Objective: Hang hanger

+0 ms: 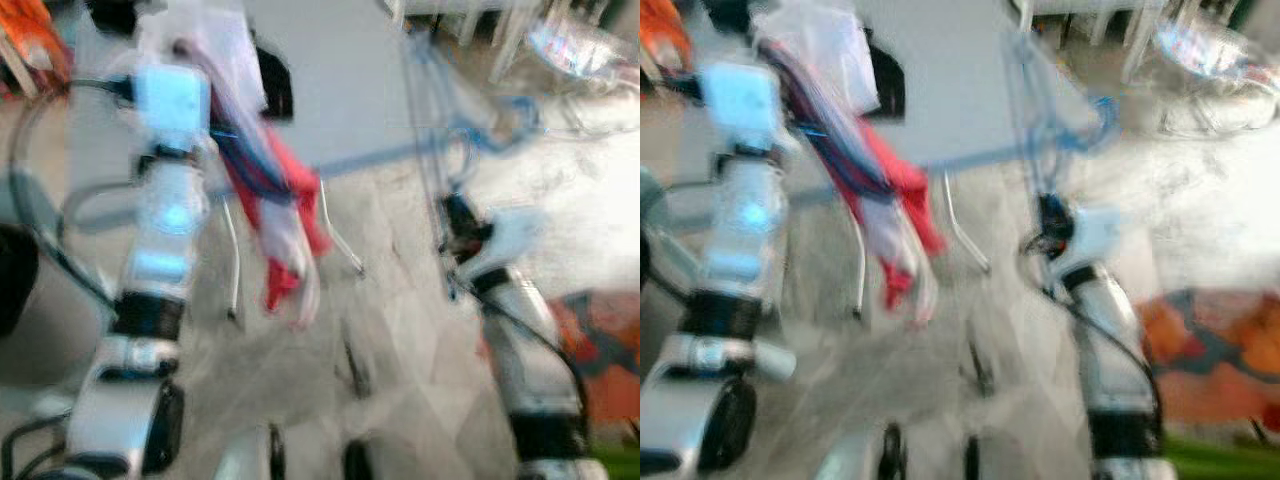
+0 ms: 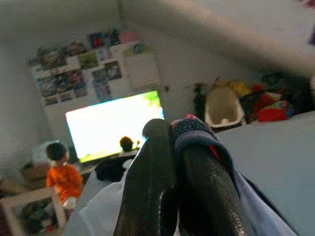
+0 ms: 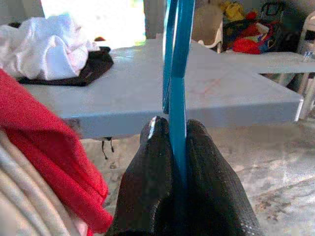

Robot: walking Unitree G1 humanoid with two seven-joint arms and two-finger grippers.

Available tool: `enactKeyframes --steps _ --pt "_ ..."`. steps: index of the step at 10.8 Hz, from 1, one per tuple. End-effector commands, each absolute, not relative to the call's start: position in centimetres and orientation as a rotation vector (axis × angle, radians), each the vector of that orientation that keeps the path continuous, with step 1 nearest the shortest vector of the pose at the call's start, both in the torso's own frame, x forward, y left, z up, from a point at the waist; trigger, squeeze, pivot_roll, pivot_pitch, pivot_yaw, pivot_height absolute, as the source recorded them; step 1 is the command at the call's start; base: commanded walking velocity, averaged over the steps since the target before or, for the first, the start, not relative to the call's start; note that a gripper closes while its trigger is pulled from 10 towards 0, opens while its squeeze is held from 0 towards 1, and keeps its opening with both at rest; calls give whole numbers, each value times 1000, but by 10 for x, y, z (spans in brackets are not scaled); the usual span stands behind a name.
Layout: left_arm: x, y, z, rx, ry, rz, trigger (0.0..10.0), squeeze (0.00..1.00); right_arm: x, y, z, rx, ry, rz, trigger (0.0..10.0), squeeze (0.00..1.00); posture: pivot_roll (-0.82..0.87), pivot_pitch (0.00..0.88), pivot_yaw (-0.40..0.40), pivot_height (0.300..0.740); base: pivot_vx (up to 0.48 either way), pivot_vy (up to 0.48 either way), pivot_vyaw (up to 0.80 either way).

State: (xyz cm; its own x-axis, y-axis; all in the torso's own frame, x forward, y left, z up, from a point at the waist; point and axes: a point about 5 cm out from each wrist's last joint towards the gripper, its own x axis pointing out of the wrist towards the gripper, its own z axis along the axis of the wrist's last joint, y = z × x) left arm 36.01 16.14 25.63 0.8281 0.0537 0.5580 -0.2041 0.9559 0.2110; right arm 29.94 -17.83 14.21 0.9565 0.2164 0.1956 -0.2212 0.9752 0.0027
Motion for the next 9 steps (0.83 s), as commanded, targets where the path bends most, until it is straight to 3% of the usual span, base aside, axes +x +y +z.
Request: enactKeyframes --steps 1,9 --pt "358 157 270 269 -644 143 10000 0 298 -187 145 3 -210 196 10000 0 -98 162 10 740 416 0 0" --pt "371 182 324 292 -785 270 10000 0 299 -177 149 7 -228 216 10000 0 -96 164 9 740 462 0 0"
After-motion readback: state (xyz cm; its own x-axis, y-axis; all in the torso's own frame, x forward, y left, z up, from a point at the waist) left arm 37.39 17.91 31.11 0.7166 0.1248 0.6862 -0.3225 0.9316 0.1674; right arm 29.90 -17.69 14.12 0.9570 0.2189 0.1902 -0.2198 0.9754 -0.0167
